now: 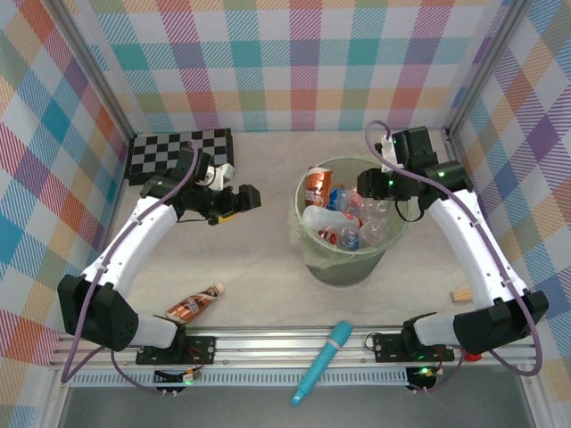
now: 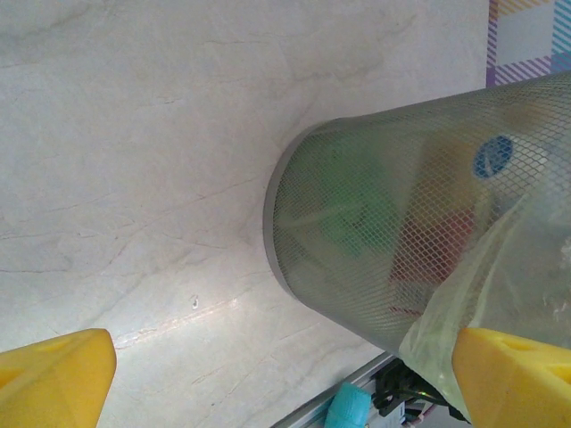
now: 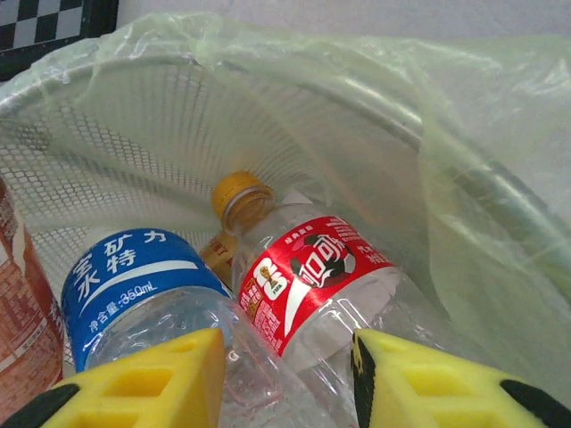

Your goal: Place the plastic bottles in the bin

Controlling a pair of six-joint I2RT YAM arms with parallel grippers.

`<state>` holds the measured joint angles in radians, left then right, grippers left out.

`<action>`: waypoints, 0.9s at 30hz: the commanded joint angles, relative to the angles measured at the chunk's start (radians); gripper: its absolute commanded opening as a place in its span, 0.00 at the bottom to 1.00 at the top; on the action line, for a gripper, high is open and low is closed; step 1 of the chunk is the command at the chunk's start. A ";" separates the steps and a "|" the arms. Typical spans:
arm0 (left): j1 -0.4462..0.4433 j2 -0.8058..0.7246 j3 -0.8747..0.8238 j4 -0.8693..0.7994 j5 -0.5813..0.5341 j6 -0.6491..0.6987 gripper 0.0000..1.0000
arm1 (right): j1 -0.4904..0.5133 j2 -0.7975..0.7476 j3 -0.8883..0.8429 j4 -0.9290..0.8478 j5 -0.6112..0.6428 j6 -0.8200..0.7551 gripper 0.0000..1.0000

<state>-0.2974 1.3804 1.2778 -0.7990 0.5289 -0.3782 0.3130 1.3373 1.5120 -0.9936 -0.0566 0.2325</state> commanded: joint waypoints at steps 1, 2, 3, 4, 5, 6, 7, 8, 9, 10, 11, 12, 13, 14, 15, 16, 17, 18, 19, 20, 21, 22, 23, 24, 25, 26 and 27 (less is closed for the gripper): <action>0.012 0.014 0.016 -0.013 0.000 -0.006 0.97 | 0.009 0.019 0.078 -0.051 -0.015 0.004 0.44; 0.012 0.015 0.021 -0.020 -0.001 -0.005 0.97 | 0.008 0.025 0.116 -0.073 0.005 -0.011 0.45; 0.012 0.015 0.028 -0.034 -0.007 0.002 0.97 | 0.008 0.031 0.160 -0.093 0.023 -0.027 0.46; 0.014 0.016 0.040 -0.058 -0.019 0.012 0.97 | 0.007 0.036 0.201 -0.109 0.038 -0.040 0.47; 0.015 0.019 0.058 -0.101 -0.047 0.022 0.97 | 0.006 0.046 0.252 -0.132 0.049 -0.054 0.48; 0.015 0.022 0.082 -0.163 -0.093 0.034 0.97 | 0.006 0.055 0.302 -0.151 0.056 -0.067 0.49; 0.015 0.027 0.106 -0.228 -0.141 0.044 0.97 | 0.006 0.063 0.335 -0.163 0.059 -0.076 0.50; 0.015 0.033 0.133 -0.313 -0.203 0.055 0.98 | 0.006 0.070 0.378 -0.174 0.057 -0.084 0.50; 0.016 0.038 0.154 -0.389 -0.257 0.067 0.98 | 0.005 0.077 0.400 -0.177 0.049 -0.091 0.51; 0.014 0.047 0.176 -0.477 -0.307 0.087 0.99 | 0.005 0.083 0.418 -0.177 0.037 -0.095 0.52; 0.012 0.048 0.191 -0.557 -0.348 0.102 1.00 | 0.006 0.089 0.427 -0.174 0.026 -0.098 0.54; 0.012 0.044 0.197 -0.608 -0.385 0.102 1.00 | 0.005 0.095 0.430 -0.171 0.019 -0.098 0.55; 0.012 0.031 0.196 -0.663 -0.429 0.083 1.00 | 0.005 0.102 0.432 -0.168 0.015 -0.099 0.57; 0.011 0.009 0.185 -0.703 -0.452 0.062 1.00 | 0.004 0.109 0.430 -0.165 0.010 -0.098 0.59; 0.008 -0.015 0.170 -0.727 -0.460 0.049 1.00 | 0.005 0.113 0.431 -0.162 0.005 -0.098 0.61; 0.002 -0.046 0.149 -0.748 -0.458 0.038 1.00 | 0.005 0.118 0.429 -0.156 -0.001 -0.099 0.62; -0.005 -0.073 0.121 -0.766 -0.449 0.026 1.00 | 0.004 0.120 0.424 -0.148 -0.007 -0.100 0.64; -0.010 -0.096 0.098 -0.787 -0.450 0.003 1.00 | 0.005 0.124 0.426 -0.144 -0.009 -0.102 0.65; -0.021 -0.128 0.060 -0.798 -0.449 -0.039 1.00 | 0.004 0.131 0.429 -0.140 -0.010 -0.104 0.66; -0.035 -0.164 0.013 -0.794 -0.441 -0.087 1.00 | 0.002 0.136 0.436 -0.139 -0.013 -0.107 0.66; -0.045 -0.199 -0.030 -0.787 -0.440 -0.134 1.00 | 0.003 0.142 0.440 -0.139 -0.020 -0.107 0.66; -0.053 -0.239 -0.082 -0.769 -0.432 -0.176 1.00 | 0.002 0.150 0.446 -0.138 -0.030 -0.109 0.67; -0.058 -0.268 -0.135 -0.750 -0.423 -0.195 1.00 | 0.002 0.158 0.455 -0.140 -0.037 -0.111 0.67; -0.060 -0.286 -0.164 -0.741 -0.429 -0.199 1.00 | 0.001 0.164 0.460 -0.143 -0.041 -0.113 0.67; -0.065 -0.290 -0.191 -0.731 -0.448 -0.202 1.00 | 0.001 0.170 0.462 -0.142 -0.046 -0.117 0.67; -0.073 -0.290 -0.213 -0.719 -0.461 -0.206 1.00 | 0.001 0.175 0.463 -0.143 -0.050 -0.120 0.67; -0.083 -0.287 -0.229 -0.704 -0.472 -0.210 1.00 | 0.001 0.179 0.467 -0.147 -0.053 -0.122 0.67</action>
<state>-0.3592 1.0851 1.0897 -1.5124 0.0929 -0.5171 0.3149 1.5089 1.9404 -1.1275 -0.0753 0.1379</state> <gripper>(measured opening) 0.999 0.669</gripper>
